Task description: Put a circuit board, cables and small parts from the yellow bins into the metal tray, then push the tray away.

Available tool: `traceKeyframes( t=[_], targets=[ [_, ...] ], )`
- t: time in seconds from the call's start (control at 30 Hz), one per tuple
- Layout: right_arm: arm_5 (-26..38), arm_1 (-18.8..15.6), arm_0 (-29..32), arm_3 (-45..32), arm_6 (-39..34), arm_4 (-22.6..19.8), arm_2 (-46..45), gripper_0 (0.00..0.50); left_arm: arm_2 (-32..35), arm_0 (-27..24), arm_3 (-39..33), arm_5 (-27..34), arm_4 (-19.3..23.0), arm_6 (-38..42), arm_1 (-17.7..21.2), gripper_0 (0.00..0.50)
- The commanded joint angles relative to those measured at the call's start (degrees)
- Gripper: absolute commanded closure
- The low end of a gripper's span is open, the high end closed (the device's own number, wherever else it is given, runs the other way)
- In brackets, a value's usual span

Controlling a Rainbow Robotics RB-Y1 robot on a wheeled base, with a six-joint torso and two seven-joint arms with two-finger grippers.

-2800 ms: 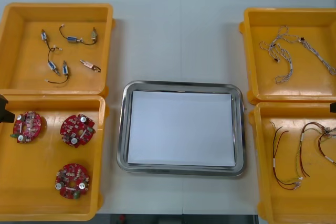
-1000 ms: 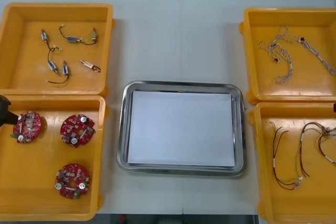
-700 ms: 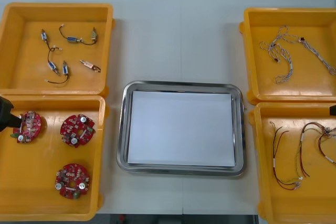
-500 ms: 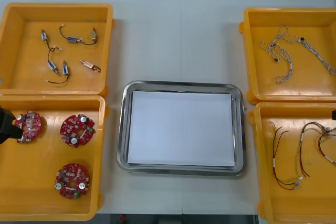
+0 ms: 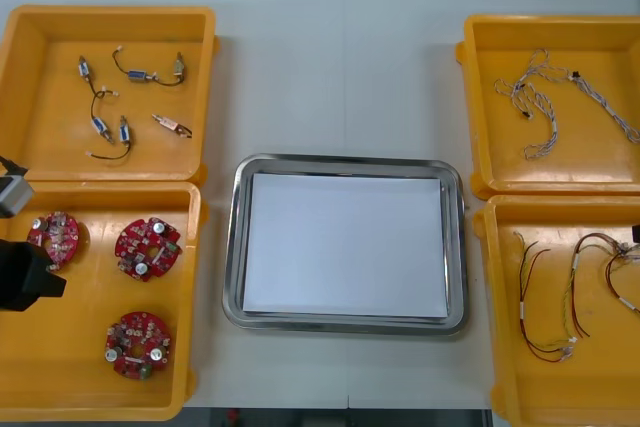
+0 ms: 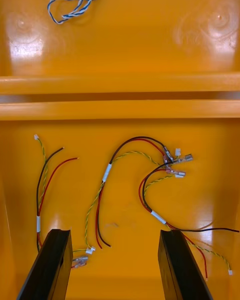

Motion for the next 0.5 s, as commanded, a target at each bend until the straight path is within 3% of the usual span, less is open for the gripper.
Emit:
traceKeyframes(
  t=[0.03, 0.5],
  targets=[
    [-3.4, -2.5, 5.2, -2.0, 4.3, -0.7, -2.0, 0.0, -2.5, 4.1, -2.2, -3.5, 0.7, 2.6, 4.0, 0.0],
    [-10.4, -2.6, 13.0, -2.0, 17.0, -0.9, -2.5, 0.0, -8.8, 7.0, -2.3, -11.0, -0.3, 4.1, 8.5, 0.0]
  ],
)
